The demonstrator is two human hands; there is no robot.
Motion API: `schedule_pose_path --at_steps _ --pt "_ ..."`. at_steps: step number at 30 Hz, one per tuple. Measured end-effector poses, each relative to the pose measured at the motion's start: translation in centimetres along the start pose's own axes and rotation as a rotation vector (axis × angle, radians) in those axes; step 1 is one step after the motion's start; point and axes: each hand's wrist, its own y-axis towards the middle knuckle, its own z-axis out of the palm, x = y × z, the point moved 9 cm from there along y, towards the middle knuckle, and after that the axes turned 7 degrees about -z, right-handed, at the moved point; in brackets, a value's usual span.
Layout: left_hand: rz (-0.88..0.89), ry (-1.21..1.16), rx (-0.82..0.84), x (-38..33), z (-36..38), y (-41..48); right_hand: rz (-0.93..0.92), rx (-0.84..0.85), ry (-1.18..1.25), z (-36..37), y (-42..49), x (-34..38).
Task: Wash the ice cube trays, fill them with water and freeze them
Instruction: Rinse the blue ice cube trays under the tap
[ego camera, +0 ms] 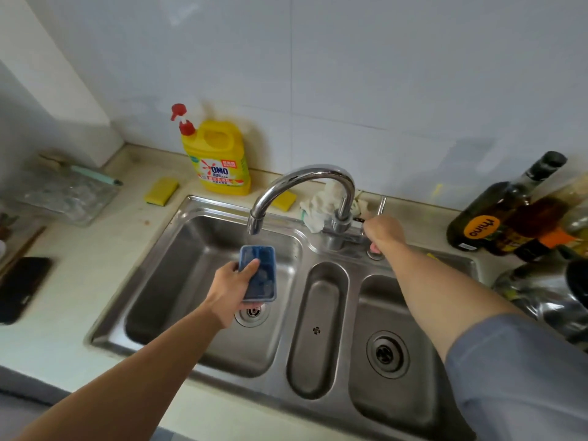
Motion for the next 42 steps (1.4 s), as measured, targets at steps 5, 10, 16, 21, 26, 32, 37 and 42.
schedule_pose_path --at_steps 5,10,16,21,26,32,37,42 --pt "-0.017 -0.008 0.032 -1.2 0.2 2.0 -0.061 0.002 -0.119 0.9 0.4 0.3" --pt "-0.013 0.033 0.068 -1.6 0.3 3.2 -0.018 -0.003 -0.143 1.0 0.0 -0.1" --pt "-0.002 0.005 0.131 -2.3 0.5 3.8 0.105 -0.208 0.173 -0.1 -2.5 -1.0" --pt "-0.097 -0.053 0.166 -2.3 0.5 4.3 -0.169 -0.102 0.107 3.1 -8.4 5.1" --pt "-0.166 -0.129 0.257 -2.8 1.8 4.5 -0.335 0.34 0.242 11.4 -14.5 11.3" --pt "-0.227 -0.147 0.396 -2.7 2.6 4.6 -0.351 0.332 0.164 13.8 -16.5 13.1" --pt "-0.158 -0.011 0.359 -2.4 1.6 5.7 -0.306 0.352 0.252 15.0 -17.1 13.4" --pt "-0.19 0.054 0.357 -1.8 1.8 6.4 -0.237 0.368 0.448 16.0 -17.7 13.5"
